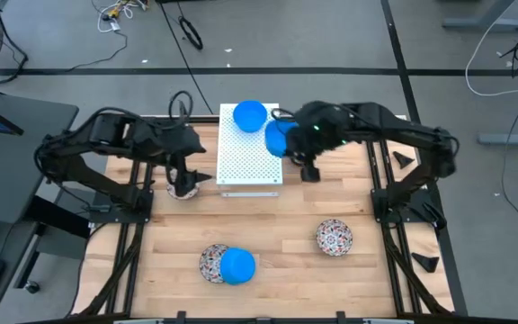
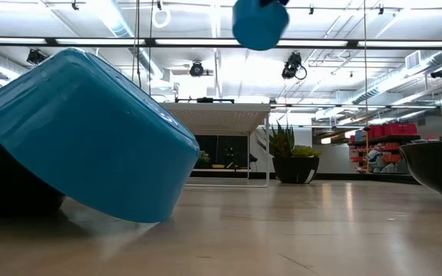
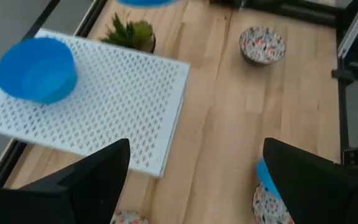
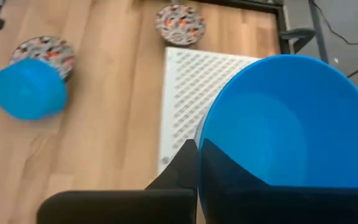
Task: Pick & Place Mini bowls
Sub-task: Stack the top blue bowl on top of the blue bowl on the shelf
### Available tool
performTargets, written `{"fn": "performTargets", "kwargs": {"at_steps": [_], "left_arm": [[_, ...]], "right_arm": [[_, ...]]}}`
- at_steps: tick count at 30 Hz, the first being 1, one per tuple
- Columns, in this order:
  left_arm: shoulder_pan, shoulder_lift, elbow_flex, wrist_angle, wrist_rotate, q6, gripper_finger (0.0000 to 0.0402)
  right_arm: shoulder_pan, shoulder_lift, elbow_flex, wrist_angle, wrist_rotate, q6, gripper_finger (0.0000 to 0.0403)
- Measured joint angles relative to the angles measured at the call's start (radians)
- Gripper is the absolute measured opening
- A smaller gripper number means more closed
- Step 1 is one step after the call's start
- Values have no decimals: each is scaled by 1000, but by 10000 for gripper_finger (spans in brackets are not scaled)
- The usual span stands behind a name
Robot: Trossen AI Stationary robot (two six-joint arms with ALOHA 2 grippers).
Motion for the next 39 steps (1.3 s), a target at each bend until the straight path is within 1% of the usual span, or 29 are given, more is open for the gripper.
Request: {"fn": "performTargets", "kwargs": {"at_steps": [9, 11, 14, 16, 24, 32, 39], "left_arm": [[0, -34, -1, -44, -17, -10, 374], [0, -36, -1, -42, -18, -9, 374], [0, -36, -1, -43, -18, -8, 374], [0, -36, -1, -43, -17, -12, 374], [0, -36, -8, -41, -17, -27, 374], [0, -35, -12, -46, -17, -27, 374], [0, -35, -12, -46, -20, -30, 374]], "right_arm": [[-106, 212, 323, -2, 44, -45, 0], [-124, 256, 381, -3, 58, -48, 0], [-152, 306, 432, 9, 71, -54, 0], [-170, 323, 428, 52, 73, -57, 0], [-222, 414, 424, 135, 100, -94, 0], [-264, 498, 424, 94, 95, -66, 0], [-269, 557, 423, 91, 69, -74, 0]]}}
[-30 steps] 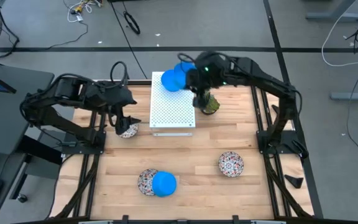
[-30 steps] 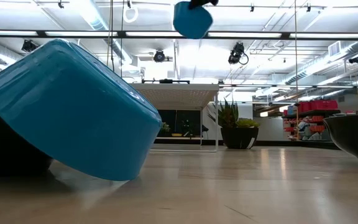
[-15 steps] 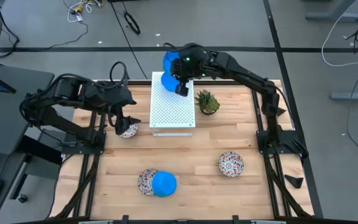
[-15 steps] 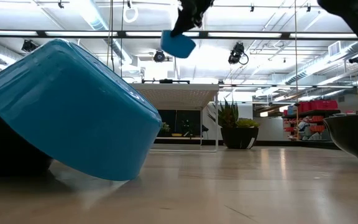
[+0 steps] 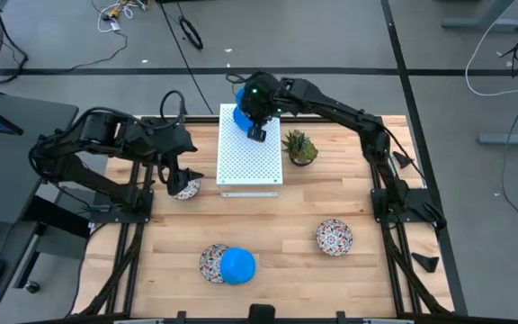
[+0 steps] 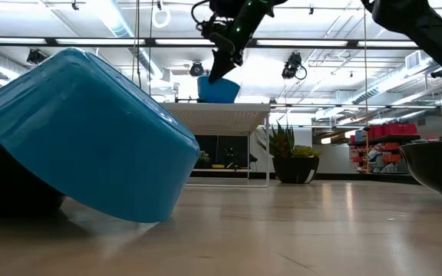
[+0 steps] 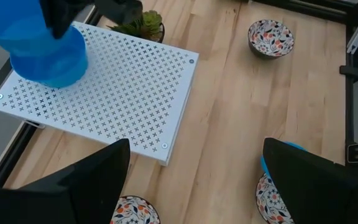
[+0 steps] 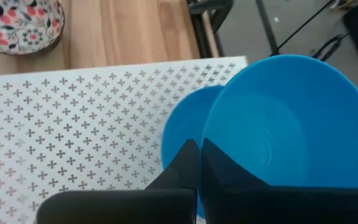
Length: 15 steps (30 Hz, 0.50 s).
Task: Pick & Place Mini bowls
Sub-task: Stack the top blue bowl on top of the blue bowl on the shelf
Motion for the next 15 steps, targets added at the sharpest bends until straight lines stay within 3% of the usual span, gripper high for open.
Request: {"fn": "performTargets", "kwargs": {"at_steps": [15], "left_arm": [[0, 0, 0, 0, 0, -5, 374]], "right_arm": [[-2, 75, -1, 0, -40, -26, 0]]}}
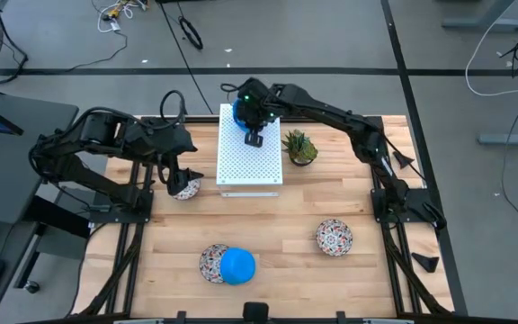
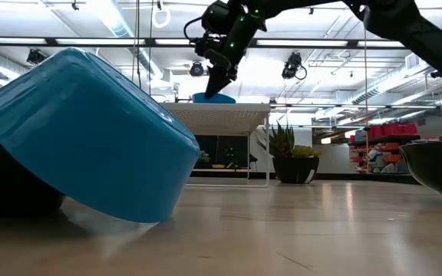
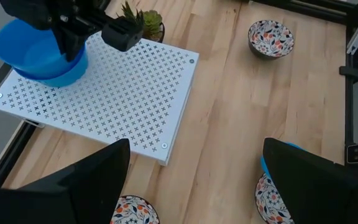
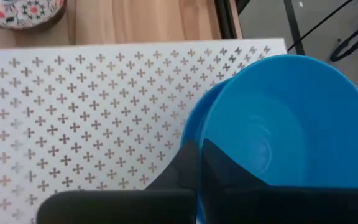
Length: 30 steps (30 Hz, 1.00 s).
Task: Pick & Place Mini bowls
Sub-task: Stack the top blue bowl on top of the blue bowl on the shelf, then stack the blue bowl on top of the blue bowl on the shelf
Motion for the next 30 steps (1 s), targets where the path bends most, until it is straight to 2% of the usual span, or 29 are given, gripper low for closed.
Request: {"fn": "performTargets", "kwargs": {"at_steps": [4, 8, 22, 30], "left_arm": [[0, 0, 0, -1, 1, 0, 374], [0, 0, 0, 0, 11, 0, 374], [0, 0, 0, 0, 11, 2, 374], [0, 0, 0, 0, 12, 4, 374]], "right_arm": [[-1, -2, -18, 18, 1, -9, 3], [-1, -2, -19, 20, 2, -51, 23], [3, -19, -20, 15, 1, -64, 172], [13, -106, -20, -9, 1, 47, 209]]}}
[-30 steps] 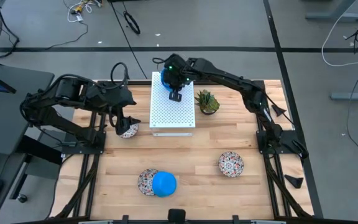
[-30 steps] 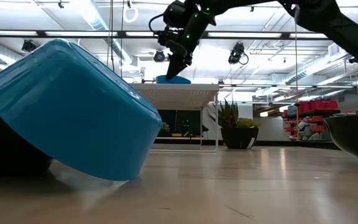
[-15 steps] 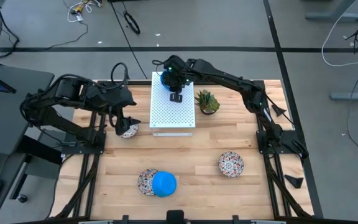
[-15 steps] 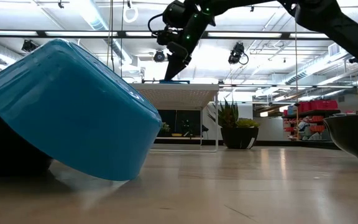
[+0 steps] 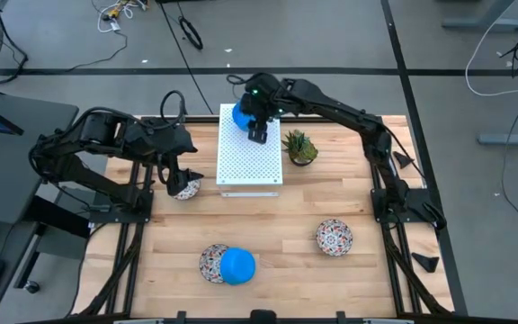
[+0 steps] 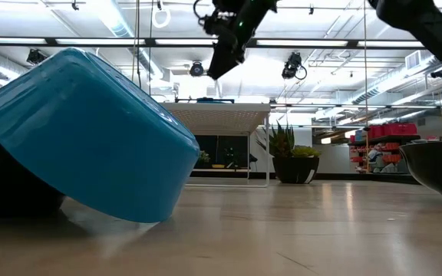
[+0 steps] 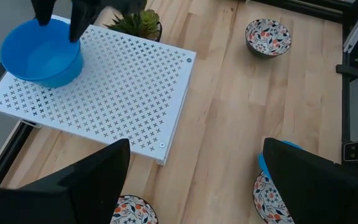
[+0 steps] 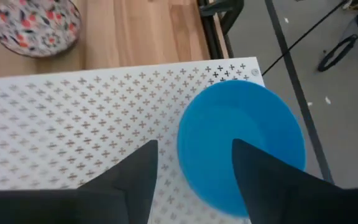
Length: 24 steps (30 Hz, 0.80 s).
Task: Pick & Place Mini bowls
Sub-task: Stack the blue bowl on top of the blue bowl on the shelf
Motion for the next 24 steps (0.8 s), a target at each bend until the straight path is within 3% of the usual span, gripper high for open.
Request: {"fn": "performTargets", "kwargs": {"at_steps": [7, 11, 16, 24], "left_arm": [[0, 0, 0, 0, 36, -2, 374], [0, 0, 0, 0, 39, -22, 374], [0, 0, 0, 0, 46, -171, 374], [0, 0, 0, -14, 145, -397, 374]], "right_arm": [[41, -77, 0, -101, 0, 184, 212], [75, -112, 0, -180, -3, 206, 212], [133, -149, 0, -264, -28, 230, 212], [226, -207, 1, -297, -29, 273, 212]]}}
